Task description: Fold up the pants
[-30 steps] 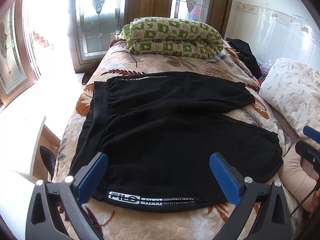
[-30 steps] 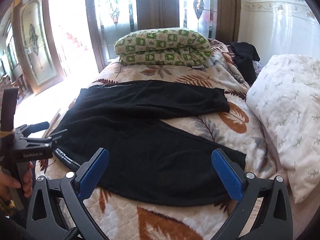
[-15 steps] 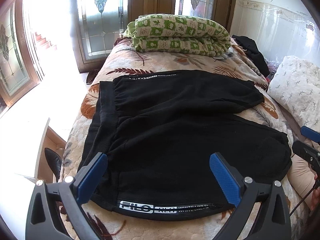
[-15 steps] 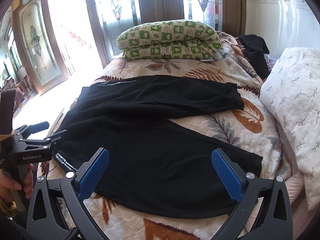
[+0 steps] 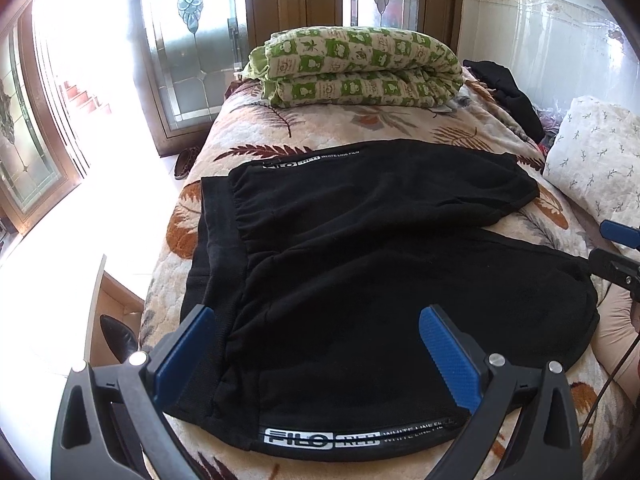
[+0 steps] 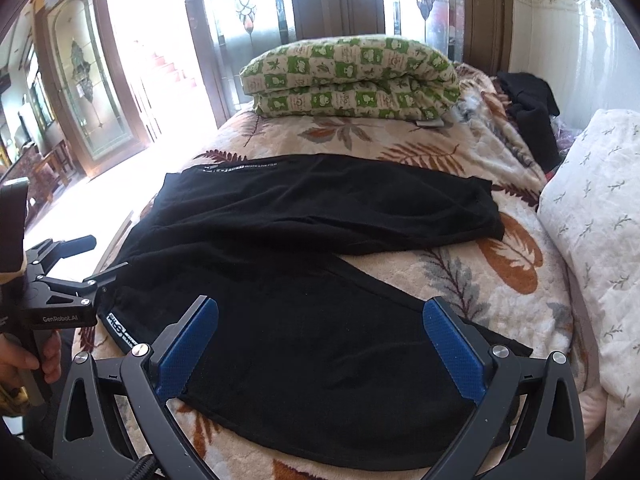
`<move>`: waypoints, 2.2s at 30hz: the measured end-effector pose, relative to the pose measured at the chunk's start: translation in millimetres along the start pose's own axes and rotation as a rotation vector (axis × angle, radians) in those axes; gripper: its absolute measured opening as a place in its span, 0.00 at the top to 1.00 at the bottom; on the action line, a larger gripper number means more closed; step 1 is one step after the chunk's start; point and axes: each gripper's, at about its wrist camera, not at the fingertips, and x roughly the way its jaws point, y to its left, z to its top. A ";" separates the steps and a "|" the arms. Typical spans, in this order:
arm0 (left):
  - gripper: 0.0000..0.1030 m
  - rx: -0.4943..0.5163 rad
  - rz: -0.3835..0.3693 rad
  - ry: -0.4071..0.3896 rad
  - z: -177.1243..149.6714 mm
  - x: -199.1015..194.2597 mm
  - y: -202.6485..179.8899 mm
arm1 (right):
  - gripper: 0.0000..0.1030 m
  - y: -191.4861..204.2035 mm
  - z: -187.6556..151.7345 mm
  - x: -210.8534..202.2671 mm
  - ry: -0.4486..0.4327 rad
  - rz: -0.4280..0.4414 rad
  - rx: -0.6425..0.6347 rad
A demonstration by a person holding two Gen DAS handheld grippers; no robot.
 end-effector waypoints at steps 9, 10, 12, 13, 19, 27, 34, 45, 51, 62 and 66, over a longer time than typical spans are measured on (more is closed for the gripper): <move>0.00 -0.008 -0.028 0.027 8.3 21.0 9.9 | 0.00 -1.0 -0.5 34.9 0.072 0.048 0.040; 0.00 -0.012 -0.028 0.028 9.7 24.0 12.0 | 0.00 -0.3 0.2 37.4 0.074 0.051 0.032; 0.00 -0.014 -0.022 0.034 12.6 29.6 14.8 | 0.00 2.5 3.6 44.2 0.082 0.058 0.000; 0.00 -0.012 -0.022 0.041 14.6 33.2 16.8 | 0.00 3.1 5.9 46.9 0.084 0.062 -0.010; 0.00 0.005 -0.044 0.054 31.1 49.8 40.1 | 0.00 -1.1 30.5 67.5 0.081 0.078 -0.070; 0.00 -0.082 -0.088 0.113 61.6 82.6 93.1 | 0.00 -7.1 71.3 93.6 0.068 0.100 -0.159; 0.00 -0.175 -0.095 0.150 81.9 121.3 131.5 | 0.00 -13.4 104.1 123.6 0.068 0.076 -0.193; 0.18 -0.127 -0.100 0.187 104.3 176.1 134.4 | 0.00 -15.3 128.7 170.9 0.085 0.089 -0.255; 0.52 -0.094 -0.122 0.163 106.3 173.6 124.5 | 0.01 -19.5 150.4 201.7 0.146 0.091 -0.411; 0.73 0.002 -0.136 0.088 111.5 155.9 117.5 | 0.33 -0.8 173.0 265.0 0.339 0.140 -0.641; 0.73 0.000 -0.114 0.088 112.5 162.5 116.9 | 0.23 -6.0 180.5 281.5 0.341 0.164 -0.590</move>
